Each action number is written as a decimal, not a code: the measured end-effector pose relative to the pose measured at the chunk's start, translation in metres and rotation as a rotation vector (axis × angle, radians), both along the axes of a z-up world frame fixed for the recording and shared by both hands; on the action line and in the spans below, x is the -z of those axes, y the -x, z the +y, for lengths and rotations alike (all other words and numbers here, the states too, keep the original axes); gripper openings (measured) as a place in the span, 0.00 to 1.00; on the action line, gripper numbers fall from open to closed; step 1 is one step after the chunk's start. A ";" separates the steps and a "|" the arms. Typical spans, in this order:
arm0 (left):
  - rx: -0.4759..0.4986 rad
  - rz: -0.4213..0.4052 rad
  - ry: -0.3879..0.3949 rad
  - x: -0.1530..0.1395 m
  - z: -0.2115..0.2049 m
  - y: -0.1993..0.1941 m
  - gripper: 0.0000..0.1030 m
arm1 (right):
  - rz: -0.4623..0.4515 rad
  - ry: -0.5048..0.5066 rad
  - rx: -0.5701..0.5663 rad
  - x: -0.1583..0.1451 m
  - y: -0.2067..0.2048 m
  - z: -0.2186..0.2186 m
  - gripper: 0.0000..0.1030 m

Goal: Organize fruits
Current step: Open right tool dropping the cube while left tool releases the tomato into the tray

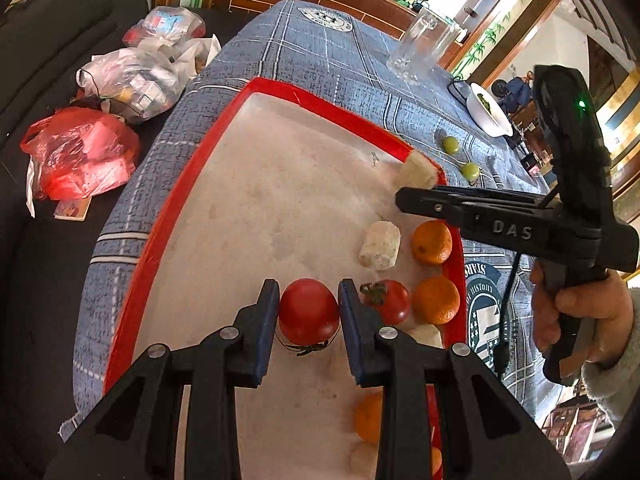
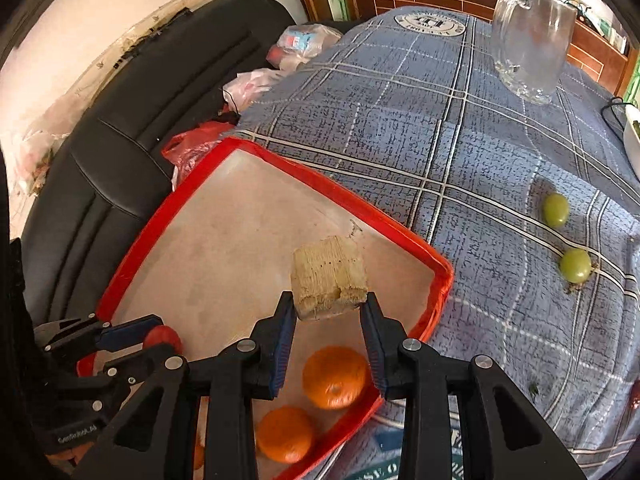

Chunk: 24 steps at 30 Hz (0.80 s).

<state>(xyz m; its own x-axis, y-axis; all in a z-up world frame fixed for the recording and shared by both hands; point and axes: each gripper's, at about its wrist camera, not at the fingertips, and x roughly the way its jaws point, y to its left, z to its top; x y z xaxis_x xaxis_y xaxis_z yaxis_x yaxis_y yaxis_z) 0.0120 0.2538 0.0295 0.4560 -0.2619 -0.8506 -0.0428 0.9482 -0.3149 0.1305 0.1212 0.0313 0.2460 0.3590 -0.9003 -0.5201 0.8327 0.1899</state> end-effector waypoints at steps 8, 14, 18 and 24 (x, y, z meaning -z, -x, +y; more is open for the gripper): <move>0.026 -0.004 -0.005 0.000 -0.008 -0.005 0.27 | 0.019 0.009 -0.004 0.012 -0.002 0.007 0.32; 0.030 -0.004 -0.006 0.001 -0.011 -0.006 0.27 | 0.018 0.006 -0.001 0.010 0.000 0.006 0.31; 0.035 -0.003 -0.010 0.001 -0.013 -0.005 0.27 | 0.015 0.007 -0.007 0.008 0.002 0.005 0.31; 0.040 0.000 -0.029 0.000 -0.018 -0.004 0.27 | -0.016 -0.010 -0.010 -0.005 0.010 0.001 0.34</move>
<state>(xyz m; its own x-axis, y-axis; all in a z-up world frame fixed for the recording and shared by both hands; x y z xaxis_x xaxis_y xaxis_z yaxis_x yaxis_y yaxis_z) 0.0157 0.2361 0.0297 0.4456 -0.2550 -0.8582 -0.0048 0.9579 -0.2871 0.1201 0.1224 0.0358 0.2568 0.3704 -0.8927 -0.5318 0.8254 0.1895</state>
